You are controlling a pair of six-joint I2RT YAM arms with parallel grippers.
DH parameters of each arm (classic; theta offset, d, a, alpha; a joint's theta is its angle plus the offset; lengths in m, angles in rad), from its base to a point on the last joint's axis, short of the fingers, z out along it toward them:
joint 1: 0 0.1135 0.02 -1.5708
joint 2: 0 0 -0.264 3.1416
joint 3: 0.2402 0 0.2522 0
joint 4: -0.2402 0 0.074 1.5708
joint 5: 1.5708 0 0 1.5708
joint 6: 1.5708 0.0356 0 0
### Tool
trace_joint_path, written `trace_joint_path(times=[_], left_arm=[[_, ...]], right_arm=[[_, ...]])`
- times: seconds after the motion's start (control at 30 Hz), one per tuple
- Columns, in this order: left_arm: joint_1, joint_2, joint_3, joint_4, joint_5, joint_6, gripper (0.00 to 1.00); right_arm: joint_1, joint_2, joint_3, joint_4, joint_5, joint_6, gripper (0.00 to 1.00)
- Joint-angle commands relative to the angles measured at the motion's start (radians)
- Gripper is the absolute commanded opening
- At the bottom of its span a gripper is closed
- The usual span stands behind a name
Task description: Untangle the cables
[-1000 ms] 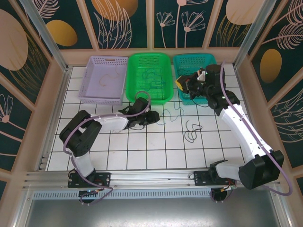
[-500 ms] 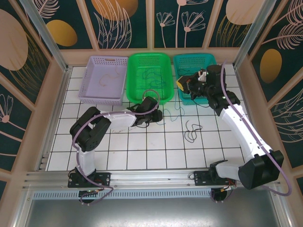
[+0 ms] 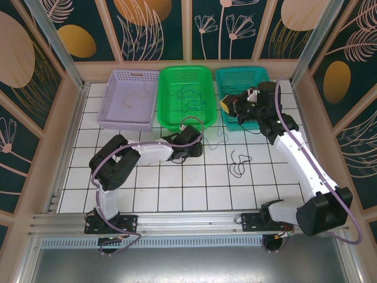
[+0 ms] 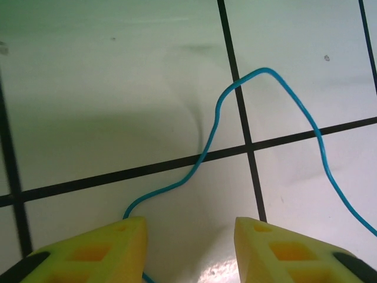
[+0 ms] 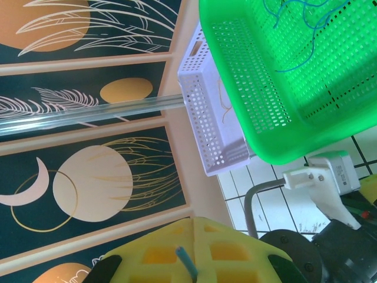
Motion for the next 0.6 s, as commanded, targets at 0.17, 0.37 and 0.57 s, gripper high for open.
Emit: trace_joint_path(times=[0.17,0.37,0.57], left_arm=[[-0.002,-0.168,-0.037,-0.085,-0.033,-0.038,0.47],[-0.001,-0.121,-0.070,-0.123,-0.024,-0.064,0.49],[0.009,-0.056,-0.051,-0.108,-0.043,-0.043,0.49]], right_arm=[[-0.012,-0.028,-0.027,0.019,-0.018,0.006,0.00],[-0.012,-0.040,-0.040,0.022,-0.014,0.014,0.00],[-0.012,-0.052,-0.046,0.016,-0.015,0.016,0.00]])
